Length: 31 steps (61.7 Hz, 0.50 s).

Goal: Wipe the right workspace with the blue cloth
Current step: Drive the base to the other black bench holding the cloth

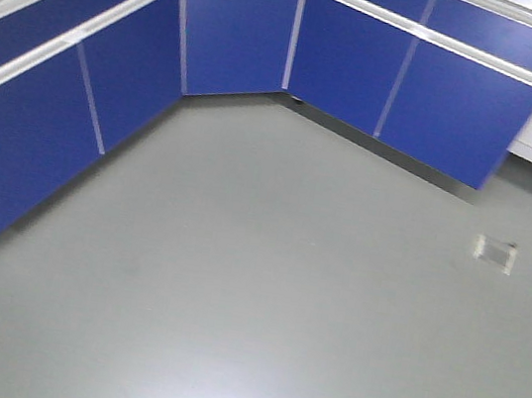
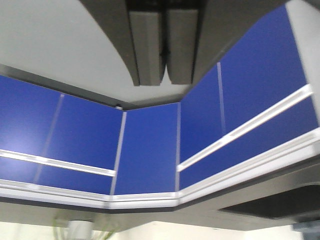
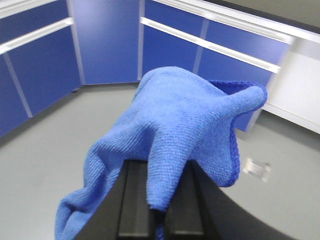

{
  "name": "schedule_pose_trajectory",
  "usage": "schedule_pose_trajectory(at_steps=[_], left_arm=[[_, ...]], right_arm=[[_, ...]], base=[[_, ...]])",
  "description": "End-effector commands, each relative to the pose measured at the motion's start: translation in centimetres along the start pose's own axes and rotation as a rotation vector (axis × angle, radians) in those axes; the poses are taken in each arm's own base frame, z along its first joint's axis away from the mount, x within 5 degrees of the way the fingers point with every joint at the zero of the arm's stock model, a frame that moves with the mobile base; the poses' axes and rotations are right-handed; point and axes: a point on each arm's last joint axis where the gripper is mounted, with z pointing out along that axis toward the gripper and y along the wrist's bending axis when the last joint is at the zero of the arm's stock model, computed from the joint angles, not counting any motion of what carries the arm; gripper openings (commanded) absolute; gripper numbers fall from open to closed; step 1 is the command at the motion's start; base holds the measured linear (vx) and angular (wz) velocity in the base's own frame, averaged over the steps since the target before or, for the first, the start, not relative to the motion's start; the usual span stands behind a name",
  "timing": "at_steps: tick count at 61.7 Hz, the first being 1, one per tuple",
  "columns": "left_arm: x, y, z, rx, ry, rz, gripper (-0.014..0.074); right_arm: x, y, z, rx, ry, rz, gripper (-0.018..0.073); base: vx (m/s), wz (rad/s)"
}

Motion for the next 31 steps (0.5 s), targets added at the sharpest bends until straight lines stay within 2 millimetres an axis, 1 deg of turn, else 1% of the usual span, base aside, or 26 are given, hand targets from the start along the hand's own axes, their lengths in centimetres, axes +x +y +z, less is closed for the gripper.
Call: schedule_pose_trajectory(at_steps=[1, 31], left_arm=[[0.21, -0.12, 0.11, 0.018, -0.065, -0.007, -0.0006], [0.21, -0.12, 0.11, 0.018, -0.065, -0.007, -0.0006]], right_arm=[[-1.42, -0.19, -0.35, 0.019, -0.095, -0.004, -0.0004], [-1.42, -0.19, -0.35, 0.019, -0.095, -0.004, -0.0004]], base=[[-0.14, -0.56], [-0.09, -0.61]])
